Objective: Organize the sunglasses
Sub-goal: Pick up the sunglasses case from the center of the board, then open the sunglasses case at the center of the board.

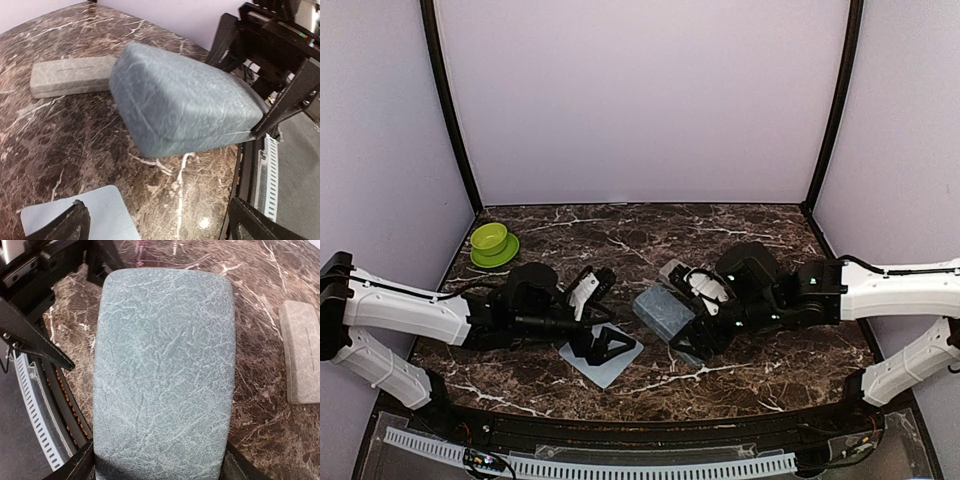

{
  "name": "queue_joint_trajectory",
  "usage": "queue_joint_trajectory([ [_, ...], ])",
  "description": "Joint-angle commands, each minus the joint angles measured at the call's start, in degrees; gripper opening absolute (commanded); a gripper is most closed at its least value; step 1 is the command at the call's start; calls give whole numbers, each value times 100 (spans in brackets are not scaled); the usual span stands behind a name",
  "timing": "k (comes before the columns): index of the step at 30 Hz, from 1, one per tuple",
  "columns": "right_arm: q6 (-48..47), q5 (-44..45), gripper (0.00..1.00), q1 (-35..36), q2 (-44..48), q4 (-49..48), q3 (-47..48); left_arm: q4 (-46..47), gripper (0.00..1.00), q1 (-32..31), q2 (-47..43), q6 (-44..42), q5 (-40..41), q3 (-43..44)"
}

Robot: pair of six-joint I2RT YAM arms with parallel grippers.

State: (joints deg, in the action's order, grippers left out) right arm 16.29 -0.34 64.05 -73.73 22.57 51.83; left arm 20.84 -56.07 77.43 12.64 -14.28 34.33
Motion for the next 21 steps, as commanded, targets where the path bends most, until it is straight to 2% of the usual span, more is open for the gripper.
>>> queue_joint_trajectory([
  [1, -755, -821, 41, -41, 193, -148, 24, 473, 99, 240, -186, -606, -1369, -127],
  [5, -896, -1310, 40, -84, 277, -316, -69, 1241, 99, 658, -219, -433, -2656, -449],
  [9, -1035, -1648, 39, -86, 268, -441, -119, 1242, 99, 808, -98, -587, -3454, -354],
  [21, -1281, -2472, 38, -97, 74, -548, 49, 1708, 99, 826, 431, -540, -4247, -56],
])
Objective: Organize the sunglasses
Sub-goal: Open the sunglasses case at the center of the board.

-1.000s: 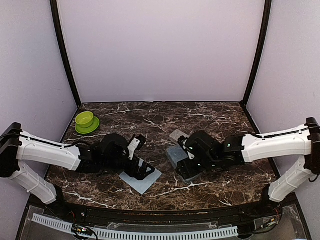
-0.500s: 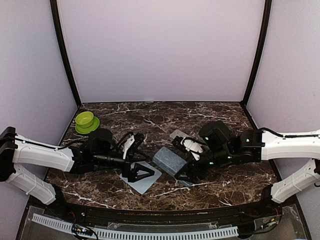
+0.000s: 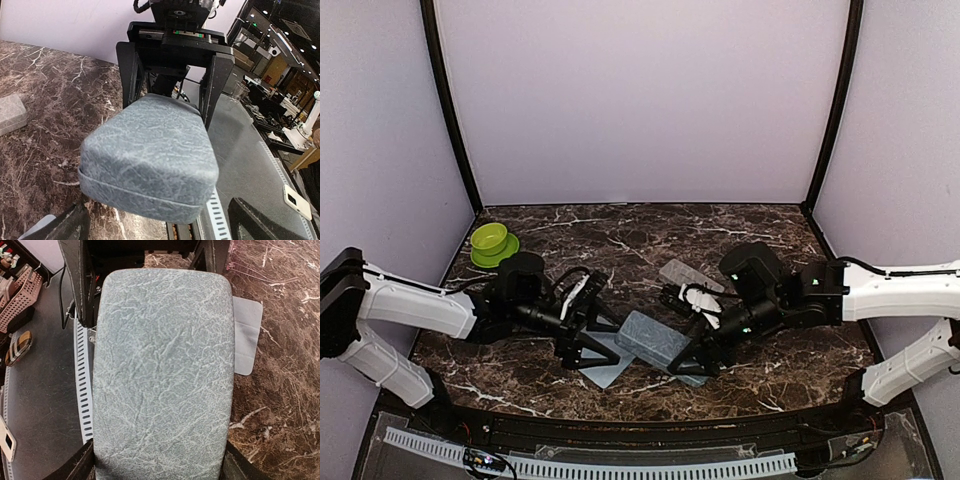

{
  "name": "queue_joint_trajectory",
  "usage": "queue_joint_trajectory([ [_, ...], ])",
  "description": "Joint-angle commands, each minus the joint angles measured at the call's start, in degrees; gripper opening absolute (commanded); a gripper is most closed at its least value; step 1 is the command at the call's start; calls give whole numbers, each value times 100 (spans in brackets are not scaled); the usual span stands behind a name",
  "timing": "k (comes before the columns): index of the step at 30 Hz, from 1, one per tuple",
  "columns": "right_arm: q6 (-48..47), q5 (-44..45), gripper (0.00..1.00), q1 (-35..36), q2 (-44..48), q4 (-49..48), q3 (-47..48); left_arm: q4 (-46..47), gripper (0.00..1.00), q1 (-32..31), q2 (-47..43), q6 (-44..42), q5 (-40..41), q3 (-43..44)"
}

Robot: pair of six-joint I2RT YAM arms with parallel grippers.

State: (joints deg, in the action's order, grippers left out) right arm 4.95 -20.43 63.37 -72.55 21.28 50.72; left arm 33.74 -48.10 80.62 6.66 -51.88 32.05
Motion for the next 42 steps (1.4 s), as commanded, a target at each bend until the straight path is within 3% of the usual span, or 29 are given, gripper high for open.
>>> queue_joint_trajectory([
  [1, -162, -514, 38, -28, -66, -422, 163, 458, 99, 28, 165, 71, -542, 203],
  [13, -117, -857, 37, -108, -54, -671, 112, 961, 91, 25, 703, 442, -1288, 373],
  [16, -94, -883, 37, -163, -1, -700, 73, 1167, 99, 20, 741, 513, -1344, 259],
  [19, -75, -960, 37, -189, -10, -726, 66, 1280, 99, 20, 795, 558, -1309, 258],
  [31, 23, -1032, 36, -194, -83, -847, 4, 1666, 80, 19, 1066, 810, -1295, 393],
  [37, 58, -998, 36, -203, -108, -904, -36, 1953, 87, 18, 1059, 981, -1265, 314],
  [42, 77, -1027, 36, -203, -136, -941, -62, 1944, 84, 20, 1062, 980, -1235, 310],
])
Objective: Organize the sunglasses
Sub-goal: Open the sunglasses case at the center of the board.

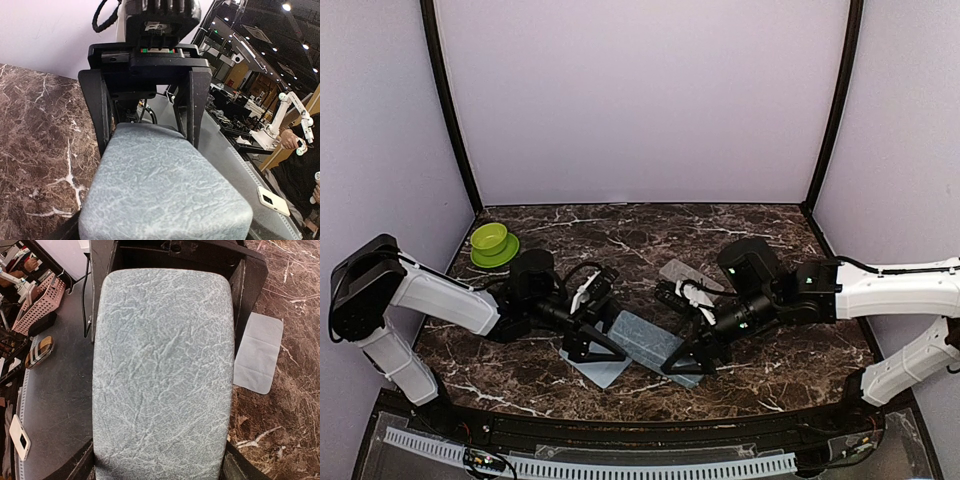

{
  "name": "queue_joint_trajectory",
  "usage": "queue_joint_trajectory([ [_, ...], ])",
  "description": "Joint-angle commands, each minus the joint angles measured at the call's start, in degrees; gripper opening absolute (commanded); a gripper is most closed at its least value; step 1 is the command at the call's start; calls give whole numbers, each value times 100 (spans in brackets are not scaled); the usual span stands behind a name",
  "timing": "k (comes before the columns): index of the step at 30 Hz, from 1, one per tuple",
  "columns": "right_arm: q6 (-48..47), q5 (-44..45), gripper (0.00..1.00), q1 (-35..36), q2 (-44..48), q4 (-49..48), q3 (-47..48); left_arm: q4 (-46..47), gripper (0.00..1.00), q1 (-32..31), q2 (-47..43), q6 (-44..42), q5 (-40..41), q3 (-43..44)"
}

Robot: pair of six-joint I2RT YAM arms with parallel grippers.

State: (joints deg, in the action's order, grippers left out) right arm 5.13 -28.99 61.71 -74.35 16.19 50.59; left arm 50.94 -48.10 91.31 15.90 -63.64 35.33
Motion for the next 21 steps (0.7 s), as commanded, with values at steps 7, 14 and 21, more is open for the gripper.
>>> queue_joint_trajectory([
  [7, 245, -255, 34, -99, 118, -671, -161, 215, 60, 15, 22, -61, -64, -90],
  [14, 558, -609, 27, -204, 72, -925, -241, 110, 10, 20, 42, -485, 39, -152],
  [21, 1007, -859, 16, -423, 52, -1112, -276, -132, 0, 11, -187, -1191, 201, -309],
])
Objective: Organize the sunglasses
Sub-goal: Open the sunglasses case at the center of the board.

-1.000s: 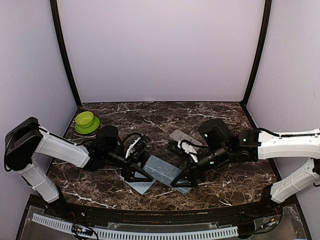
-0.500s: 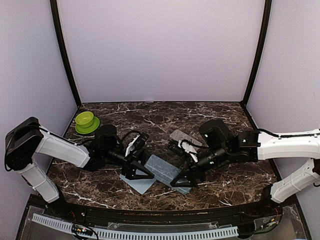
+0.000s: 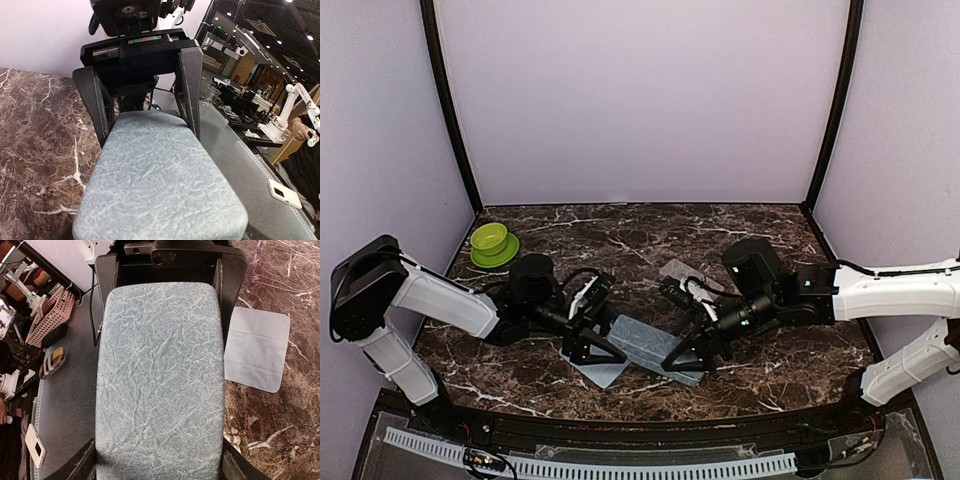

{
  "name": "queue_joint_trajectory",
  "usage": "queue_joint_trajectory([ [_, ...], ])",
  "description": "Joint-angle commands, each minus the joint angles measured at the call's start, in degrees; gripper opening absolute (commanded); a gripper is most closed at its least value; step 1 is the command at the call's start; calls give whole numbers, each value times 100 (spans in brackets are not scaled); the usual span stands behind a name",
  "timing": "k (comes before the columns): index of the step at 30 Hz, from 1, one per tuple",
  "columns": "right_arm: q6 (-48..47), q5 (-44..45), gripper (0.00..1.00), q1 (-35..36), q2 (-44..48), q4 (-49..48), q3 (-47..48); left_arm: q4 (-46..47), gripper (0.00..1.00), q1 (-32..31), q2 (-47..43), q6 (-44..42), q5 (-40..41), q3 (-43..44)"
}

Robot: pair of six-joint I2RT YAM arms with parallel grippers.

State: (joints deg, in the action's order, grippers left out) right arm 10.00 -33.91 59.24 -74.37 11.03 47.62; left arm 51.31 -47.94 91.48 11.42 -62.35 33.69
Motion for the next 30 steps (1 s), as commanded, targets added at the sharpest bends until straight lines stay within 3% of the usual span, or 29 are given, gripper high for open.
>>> queue_joint_trajectory([
  [1, 607, -400, 15, -200, 42, -656, 20, -196, 0, -5, -216, -790, 88, -149],
  [14, 2039, -737, 1, -389, -390, -1747, -323, -223, 0, -58, -555, -1283, 742, -272],
  [24, 3224, -1299, 2, -646, -783, -2575, -628, -532, 0, -231, -855, -2315, 1471, -487],
  [30, 3224, -1299, 2, -772, -971, -3121, -809, -564, 0, -363, -966, -2703, 1804, -620],
])
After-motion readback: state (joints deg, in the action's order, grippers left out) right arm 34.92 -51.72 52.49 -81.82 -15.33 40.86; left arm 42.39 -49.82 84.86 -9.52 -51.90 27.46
